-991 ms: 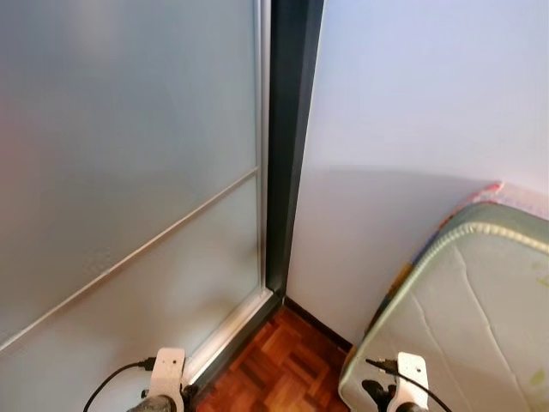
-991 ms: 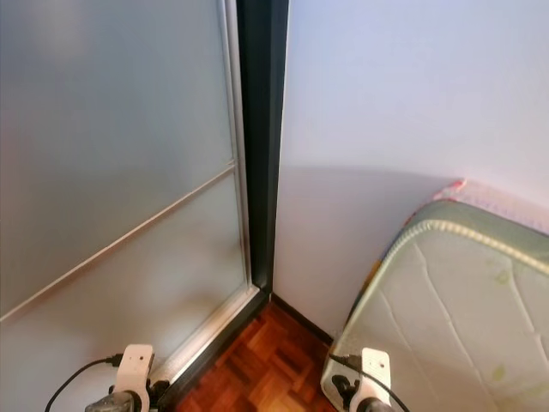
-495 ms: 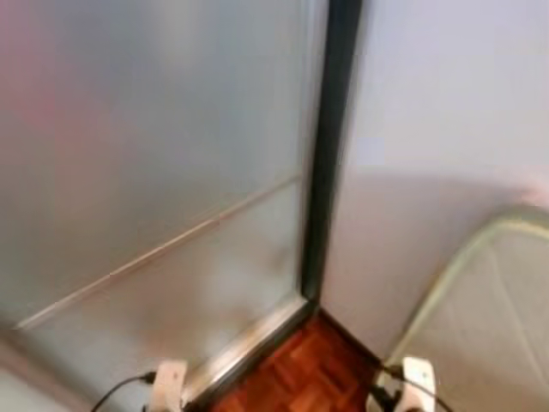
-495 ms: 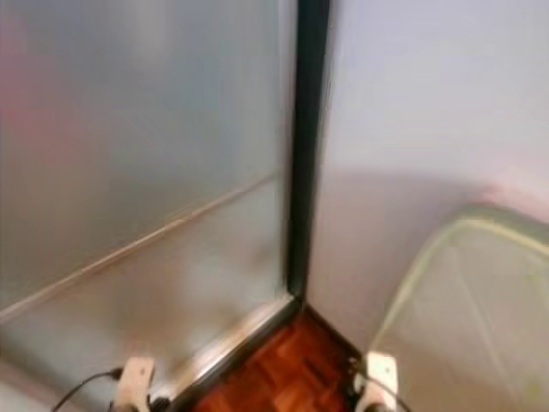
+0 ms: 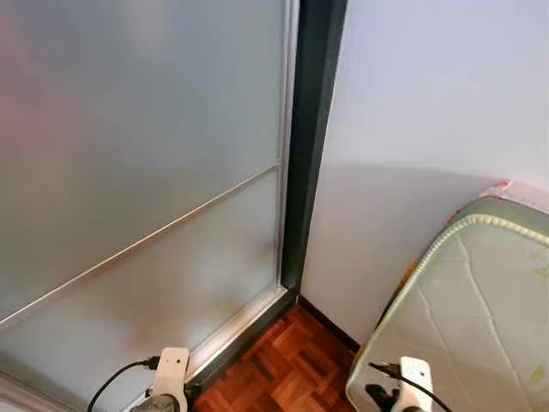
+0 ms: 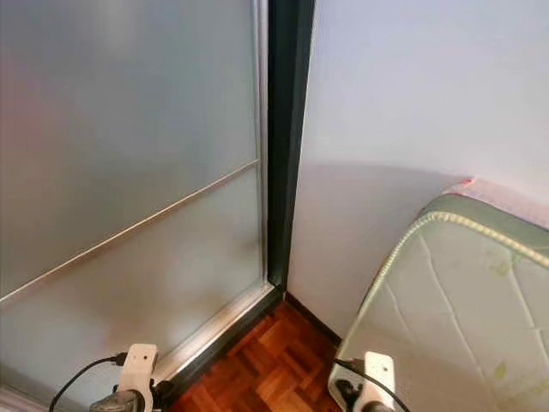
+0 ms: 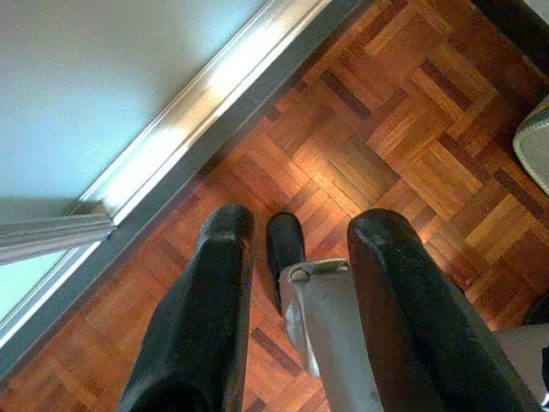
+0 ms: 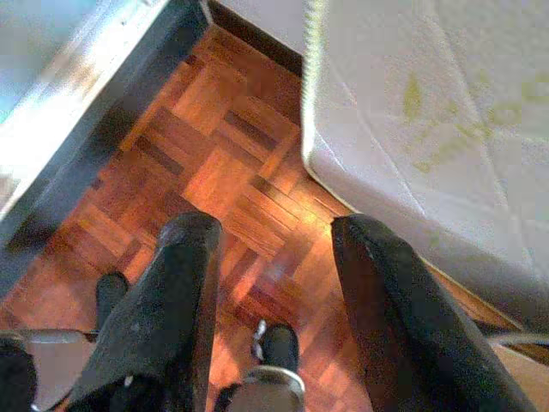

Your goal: Clean up the room

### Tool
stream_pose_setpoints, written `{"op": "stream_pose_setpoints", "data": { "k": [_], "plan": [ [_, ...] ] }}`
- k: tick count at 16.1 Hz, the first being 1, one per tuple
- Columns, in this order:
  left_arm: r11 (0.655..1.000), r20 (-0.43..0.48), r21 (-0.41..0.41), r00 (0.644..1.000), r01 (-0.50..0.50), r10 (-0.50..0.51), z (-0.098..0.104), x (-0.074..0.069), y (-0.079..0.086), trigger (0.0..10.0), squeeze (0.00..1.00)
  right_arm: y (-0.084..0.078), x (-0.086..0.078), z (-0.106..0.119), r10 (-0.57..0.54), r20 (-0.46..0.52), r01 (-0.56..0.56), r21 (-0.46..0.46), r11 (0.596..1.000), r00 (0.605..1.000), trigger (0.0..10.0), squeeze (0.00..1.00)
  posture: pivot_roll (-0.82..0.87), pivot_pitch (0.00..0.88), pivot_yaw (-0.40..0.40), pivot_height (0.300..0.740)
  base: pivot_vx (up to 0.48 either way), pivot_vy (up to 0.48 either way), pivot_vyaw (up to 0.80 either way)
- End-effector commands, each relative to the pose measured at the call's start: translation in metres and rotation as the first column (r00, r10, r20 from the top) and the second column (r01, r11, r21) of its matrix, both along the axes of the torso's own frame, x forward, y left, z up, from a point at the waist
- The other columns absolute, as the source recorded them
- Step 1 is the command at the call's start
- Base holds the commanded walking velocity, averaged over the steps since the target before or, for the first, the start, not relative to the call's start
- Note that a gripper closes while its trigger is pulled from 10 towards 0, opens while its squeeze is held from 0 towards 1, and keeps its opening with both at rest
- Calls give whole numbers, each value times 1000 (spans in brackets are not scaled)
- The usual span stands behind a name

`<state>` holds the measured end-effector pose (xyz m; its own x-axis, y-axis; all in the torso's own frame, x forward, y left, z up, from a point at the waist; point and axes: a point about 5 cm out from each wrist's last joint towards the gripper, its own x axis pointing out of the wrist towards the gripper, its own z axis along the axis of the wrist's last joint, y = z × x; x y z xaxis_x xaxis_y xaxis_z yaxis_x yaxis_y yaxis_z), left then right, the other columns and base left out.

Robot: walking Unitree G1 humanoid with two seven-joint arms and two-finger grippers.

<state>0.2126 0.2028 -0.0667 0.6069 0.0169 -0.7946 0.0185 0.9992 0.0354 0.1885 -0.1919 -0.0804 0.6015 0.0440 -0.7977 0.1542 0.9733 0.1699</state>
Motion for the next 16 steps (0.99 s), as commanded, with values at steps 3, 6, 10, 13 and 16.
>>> {"op": "stream_pose_setpoints", "data": {
  "k": [3,6,10,13,16],
  "plan": [
    [1000,-25,11,1000,6,-6,-3,-6,3,10000,0,-1,1,1,6,3,-6,-5,1000,1000,10000,0,39,0,-42,740,0,0,0],
    [1000,-26,12,1000,7,-7,-3,-6,3,10000,0,-1,1,1,18,-2,-18,-9,1000,1000,10000,0,42,0,-45,740,-249,0,0],
    [1000,-27,12,1000,6,-6,-4,-7,3,10000,0,-1,0,0,20,-5,-21,-11,1000,1000,10000,0,45,0,-47,740,-289,0,0],
    [1000,-24,10,1000,6,-6,-4,-7,2,10000,0,-2,-1,0,16,-13,-17,-13,1000,1000,10000,0,45,0,-47,740,-310,0,0],
    [1000,-25,11,1000,8,-8,-4,-7,2,10000,0,-1,-1,0,16,-14,-16,-13,1000,1000,10000,0,46,0,-47,740,-311,0,0]
  ]
}}
